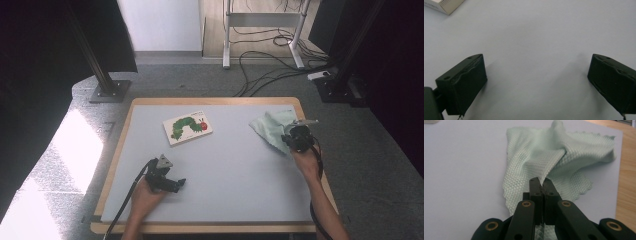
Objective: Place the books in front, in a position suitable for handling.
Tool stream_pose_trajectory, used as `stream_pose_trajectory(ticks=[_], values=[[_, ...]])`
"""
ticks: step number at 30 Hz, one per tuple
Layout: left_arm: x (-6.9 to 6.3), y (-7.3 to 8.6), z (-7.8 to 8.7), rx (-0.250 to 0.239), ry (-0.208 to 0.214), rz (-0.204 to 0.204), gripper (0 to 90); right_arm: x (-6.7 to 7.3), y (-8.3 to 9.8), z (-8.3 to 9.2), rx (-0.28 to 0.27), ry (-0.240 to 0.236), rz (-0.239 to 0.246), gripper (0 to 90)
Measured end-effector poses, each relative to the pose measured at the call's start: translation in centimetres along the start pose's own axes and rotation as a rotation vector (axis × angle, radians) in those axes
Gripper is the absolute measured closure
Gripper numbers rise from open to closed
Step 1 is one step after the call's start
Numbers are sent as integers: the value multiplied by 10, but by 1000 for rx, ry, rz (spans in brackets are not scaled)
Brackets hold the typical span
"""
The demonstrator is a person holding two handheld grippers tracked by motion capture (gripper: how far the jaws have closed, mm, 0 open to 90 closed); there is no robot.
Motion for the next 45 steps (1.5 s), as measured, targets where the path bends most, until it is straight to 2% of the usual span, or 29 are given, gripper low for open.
stream_pose_trajectory(ticks=[12,18,26,35,37,39,45], values=[[0,0,0,0,-1,-1,19,20,15,38,-40,-48,26,870],[0,0,0,0,0,0,19,36,26,65,-45,-55,67,870],[0,0,0,0,-1,0,19,53,52,105,-50,-67,85,870],[0,0,0,-1,-1,0,19,62,82,150,-27,-48,112,868],[0,0,0,0,-1,0,19,63,86,151,-27,-48,112,867],[0,0,0,0,-1,0,19,63,89,144,-17,-60,109,865],[0,0,0,1,-1,-1,19,60,96,104,28,-103,85,846]])
Point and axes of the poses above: each handheld gripper's, and its own axes: z roughly backward along the jaws, y roughly out of its underside, x roughly to its left, the point moved 7 cm from there along -z, roughly forward along the jaws, and after that the axes turned 10 degrees about x, right-handed, at the moved point
